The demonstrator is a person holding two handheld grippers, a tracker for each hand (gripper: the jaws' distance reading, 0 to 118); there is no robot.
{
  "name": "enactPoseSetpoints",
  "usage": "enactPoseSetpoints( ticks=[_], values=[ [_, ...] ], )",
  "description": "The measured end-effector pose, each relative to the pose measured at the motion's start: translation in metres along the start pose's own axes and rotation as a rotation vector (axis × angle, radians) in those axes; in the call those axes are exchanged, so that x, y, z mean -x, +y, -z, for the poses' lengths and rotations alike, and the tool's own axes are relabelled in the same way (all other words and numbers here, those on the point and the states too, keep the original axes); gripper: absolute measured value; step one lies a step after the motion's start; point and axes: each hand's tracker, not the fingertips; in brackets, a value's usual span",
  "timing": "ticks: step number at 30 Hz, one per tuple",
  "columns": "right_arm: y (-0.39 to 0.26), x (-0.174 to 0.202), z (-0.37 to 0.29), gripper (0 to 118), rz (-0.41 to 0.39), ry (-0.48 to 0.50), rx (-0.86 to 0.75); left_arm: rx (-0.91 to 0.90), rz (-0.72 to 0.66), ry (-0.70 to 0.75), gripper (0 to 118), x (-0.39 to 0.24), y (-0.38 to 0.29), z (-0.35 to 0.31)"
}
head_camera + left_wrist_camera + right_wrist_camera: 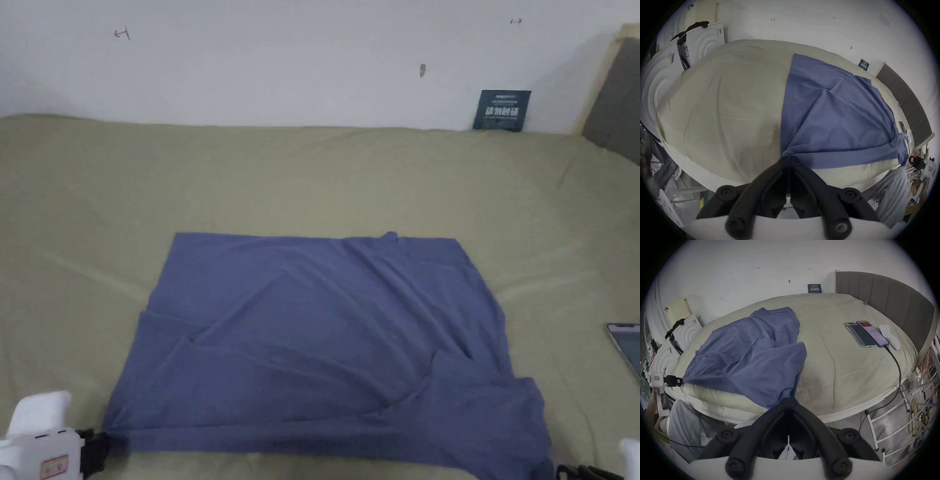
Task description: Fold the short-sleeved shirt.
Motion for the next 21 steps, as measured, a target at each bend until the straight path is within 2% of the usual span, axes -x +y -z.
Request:
enactPoseSetpoints(
  ticks=[4, 5, 7, 8, 10, 11, 13, 14, 15, 17, 21],
  values=[
    [0.005, 0.004, 0.004, 3, -0.012, 0.014, -0.007, 0.0, 0.004, -0.001, 0, -0.007, 0.001, -0.008],
    [0.007, 0.008, 0.008, 26, -0.018, 0.017, -0.006, 0.001, 0.009, 0.001, 0, -0.011, 0.0, -0.009],
    [0.012, 0.01, 0.015, 106, -0.03, 0.048, 0.037, 0.001, 0.012, 0.001, 0, -0.01, 0.003, -0.012],
    [0.013, 0.011, 0.023, 118, -0.041, 0.049, 0.094, -0.001, 0.011, 0.0, 0, -0.012, 0.003, -0.013],
    [0.012, 0.012, 0.028, 117, -0.078, 0.056, 0.118, -0.002, 0.008, 0.001, 0, -0.015, 0.002, -0.014],
    [0.011, 0.011, 0.031, 117, -0.071, 0.019, 0.132, 0.0, 0.007, 0.002, 0, -0.011, 0.006, -0.014],
    [0.01, 0.017, 0.052, 116, -0.066, 0.012, 0.142, 0.002, 0.006, 0.003, 0, -0.012, 0.005, -0.014],
    [0.01, 0.018, 0.058, 105, -0.062, 0.015, 0.156, 0.004, 0.003, 0.004, 0, -0.013, 0.005, -0.014],
    [0.01, 0.018, 0.059, 80, -0.06, 0.011, 0.17, 0.007, -0.001, 0.002, 0, -0.007, 0.008, -0.013],
    [0.011, 0.007, 0.05, 3, -0.059, 0.002, 0.144, 0.008, -0.002, 0.001, 0, -0.01, 0.007, -0.015],
    [0.016, 0.003, 0.034, 2, -0.051, 0.03, 0.117, 0.004, -0.003, -0.004, 0, -0.005, 0.01, -0.016]
  ],
)
